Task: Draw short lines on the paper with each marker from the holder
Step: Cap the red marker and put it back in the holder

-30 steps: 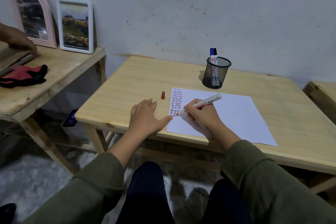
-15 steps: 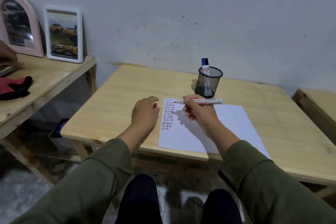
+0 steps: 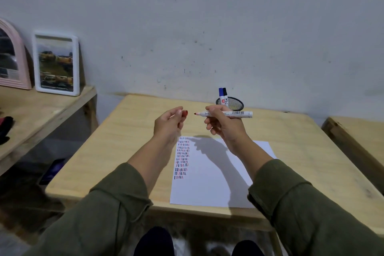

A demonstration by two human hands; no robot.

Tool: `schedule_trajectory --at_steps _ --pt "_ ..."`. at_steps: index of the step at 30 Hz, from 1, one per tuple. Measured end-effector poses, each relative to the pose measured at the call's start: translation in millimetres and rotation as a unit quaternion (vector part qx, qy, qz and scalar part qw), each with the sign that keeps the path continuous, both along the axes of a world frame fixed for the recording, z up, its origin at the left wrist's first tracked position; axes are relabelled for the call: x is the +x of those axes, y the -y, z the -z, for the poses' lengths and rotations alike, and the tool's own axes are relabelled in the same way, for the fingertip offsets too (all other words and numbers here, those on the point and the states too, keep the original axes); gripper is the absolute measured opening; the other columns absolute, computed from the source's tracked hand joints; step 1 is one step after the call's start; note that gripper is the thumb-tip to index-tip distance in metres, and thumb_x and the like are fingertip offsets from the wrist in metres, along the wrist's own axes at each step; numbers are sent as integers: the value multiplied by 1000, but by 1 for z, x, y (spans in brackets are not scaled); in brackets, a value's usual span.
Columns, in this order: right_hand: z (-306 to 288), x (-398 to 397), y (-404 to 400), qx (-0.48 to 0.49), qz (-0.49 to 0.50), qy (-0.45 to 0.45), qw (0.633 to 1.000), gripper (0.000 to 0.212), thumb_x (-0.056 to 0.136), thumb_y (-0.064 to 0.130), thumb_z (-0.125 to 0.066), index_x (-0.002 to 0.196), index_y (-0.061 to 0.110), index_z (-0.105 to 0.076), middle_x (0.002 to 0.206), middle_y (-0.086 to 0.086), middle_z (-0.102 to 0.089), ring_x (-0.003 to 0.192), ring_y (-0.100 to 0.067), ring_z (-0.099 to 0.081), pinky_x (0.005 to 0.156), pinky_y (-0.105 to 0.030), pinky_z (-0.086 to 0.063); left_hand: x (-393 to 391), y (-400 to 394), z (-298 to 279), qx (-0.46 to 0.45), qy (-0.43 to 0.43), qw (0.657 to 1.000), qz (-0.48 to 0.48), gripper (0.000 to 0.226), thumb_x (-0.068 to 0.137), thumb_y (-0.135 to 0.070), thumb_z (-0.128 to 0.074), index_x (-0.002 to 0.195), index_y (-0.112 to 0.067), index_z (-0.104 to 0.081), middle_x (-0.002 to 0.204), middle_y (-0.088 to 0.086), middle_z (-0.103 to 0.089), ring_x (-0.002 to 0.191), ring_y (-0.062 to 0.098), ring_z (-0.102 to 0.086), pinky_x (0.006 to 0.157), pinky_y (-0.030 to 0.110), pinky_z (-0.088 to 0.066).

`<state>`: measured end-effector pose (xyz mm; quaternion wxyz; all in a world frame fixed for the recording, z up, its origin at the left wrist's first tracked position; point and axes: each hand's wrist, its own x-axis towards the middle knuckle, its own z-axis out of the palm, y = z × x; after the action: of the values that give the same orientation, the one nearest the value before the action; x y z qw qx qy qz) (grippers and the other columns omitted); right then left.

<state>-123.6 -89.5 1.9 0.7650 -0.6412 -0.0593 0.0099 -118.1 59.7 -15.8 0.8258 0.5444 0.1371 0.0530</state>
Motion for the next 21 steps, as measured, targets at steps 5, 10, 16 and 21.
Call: schedule_trajectory --at_steps 5,10,16,21 --pt "-12 11 1 -7 4 5 1000 8 89 14 -58 86 8 -63 65 -8 -61 50 -13 -53 44 -20 -39 8 7 -9 -31 11 999 32 25 93 -11 -53 115 -3 -62 85 1 -66 75 3 -61 65 10 -49" --pt "-20 15 3 -19 3 21 1000 8 89 13 -59 84 8 -63 64 -8 -61 51 -16 -53 45 -23 -39 12 12 -19 -41 16 997 65 13 92 -12 -54 92 -9 -66 82 1 -65 72 3 -61 62 10 -50" --pt "-27 17 6 -73 -17 61 995 8 89 11 -59 84 8 -64 65 -7 -61 52 -15 -55 46 -22 -40 13 13 -30 -72 -20 992 101 17 91 -21 -57 83 -9 -66 69 0 -64 57 1 -61 50 10 -48" --pt "-31 13 6 -129 -42 95 986 4 85 11 -64 88 9 -66 71 -4 -64 63 -16 -61 53 -23 -46 13 12 -40 -95 -49 987 118 22 91 -25 -57 81 -9 -67 55 -2 -61 46 1 -60 47 10 -48"
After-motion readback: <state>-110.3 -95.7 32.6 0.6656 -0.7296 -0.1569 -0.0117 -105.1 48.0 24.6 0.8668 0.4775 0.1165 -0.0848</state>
